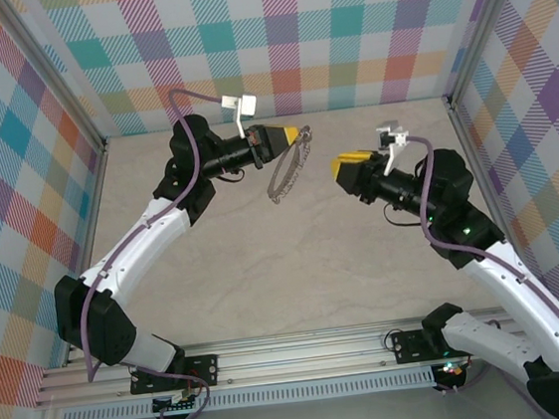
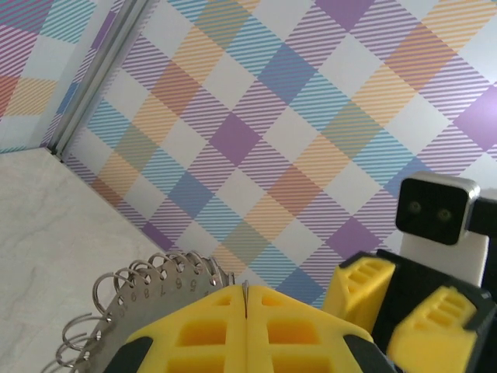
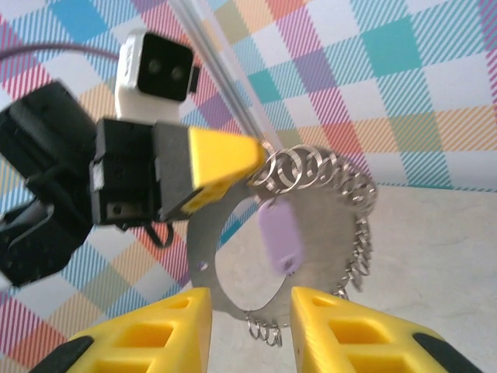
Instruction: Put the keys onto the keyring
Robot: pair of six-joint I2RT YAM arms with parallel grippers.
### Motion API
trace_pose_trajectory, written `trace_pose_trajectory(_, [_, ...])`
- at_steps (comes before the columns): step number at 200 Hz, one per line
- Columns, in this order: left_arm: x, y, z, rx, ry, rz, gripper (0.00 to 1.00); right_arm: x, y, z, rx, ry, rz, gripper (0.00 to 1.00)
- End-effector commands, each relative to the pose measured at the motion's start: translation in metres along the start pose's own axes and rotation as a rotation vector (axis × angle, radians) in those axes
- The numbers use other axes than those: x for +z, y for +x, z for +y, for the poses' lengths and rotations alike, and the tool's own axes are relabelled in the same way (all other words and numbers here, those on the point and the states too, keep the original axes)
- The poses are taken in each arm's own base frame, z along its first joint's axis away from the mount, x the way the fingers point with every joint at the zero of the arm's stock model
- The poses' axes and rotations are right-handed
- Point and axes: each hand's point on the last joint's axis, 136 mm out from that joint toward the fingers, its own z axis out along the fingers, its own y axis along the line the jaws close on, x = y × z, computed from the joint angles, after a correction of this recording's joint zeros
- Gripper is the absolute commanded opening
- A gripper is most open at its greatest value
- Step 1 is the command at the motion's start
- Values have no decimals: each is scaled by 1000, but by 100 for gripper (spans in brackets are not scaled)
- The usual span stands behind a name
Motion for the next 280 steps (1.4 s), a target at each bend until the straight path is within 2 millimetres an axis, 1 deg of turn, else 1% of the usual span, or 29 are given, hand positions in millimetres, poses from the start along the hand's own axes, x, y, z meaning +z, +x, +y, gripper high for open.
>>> trace_pose_trajectory(1, [-7, -19, -28, 42, 59, -75, 0, 17, -16, -5, 54, -3, -23, 29])
trace_pose_trajectory(15, [-7, -18, -27, 39, 52, -80, 0, 30, -20, -5, 71, -25, -17, 27])
trace_pose_trajectory(34, [-7, -17, -25, 33, 49, -88, 0, 48, -19, -8, 103, -49, 0, 25])
trace_pose_trajectory(57, [-7, -16, -22, 28, 42, -91, 0, 66, -11, -9, 152, -98, 33, 22])
trace_pose_trajectory(70, [-6, -17, -20, 27, 37, -95, 0, 73, -4, -3, 172, -138, 54, 19])
trace_pose_trajectory(85, [-6, -17, -18, 26, 29, -99, 0, 73, 7, 7, 166, -155, 73, 19])
trace_pose_trajectory(102, [-4, -16, -14, 24, 18, -99, 0, 67, 18, 15, 164, -166, 87, 19])
trace_pose_trajectory(138, [0, -14, -8, 18, 15, -88, 0, 47, 28, 10, 135, -120, 85, 20])
trace_pose_trajectory(155, [0, -13, -8, 22, 15, -79, 0, 34, 21, 1, 110, -64, 47, 21])
trace_pose_trajectory(176, [1, -9, -7, 28, 14, -62, 0, 25, 1, -6, 120, -52, -7, 22])
trace_pose_trajectory(186, [2, -8, -7, 33, 18, -51, 0, 25, -9, -7, 126, -59, -17, 23])
trace_pose_trajectory(200, [2, -6, -7, 38, 20, -43, 0, 27, -21, -5, 138, -89, -35, 27])
trace_pose_trajectory(216, [3, -5, -5, 28, 16, -46, 0, 33, -31, -8, 169, -114, -46, 32])
trace_pose_trajectory(234, [3, -8, 0, 0, -1, -68, 0, 42, -34, -10, 222, -162, -49, 35])
trace_pose_trajectory(246, [2, -11, -1, -11, -3, -88, 0, 47, -33, -10, 245, -192, -49, 36])
trace_pose_trajectory(280, [3, -14, -5, -21, -5, -106, 0, 58, -25, -12, 304, -248, -41, 38])
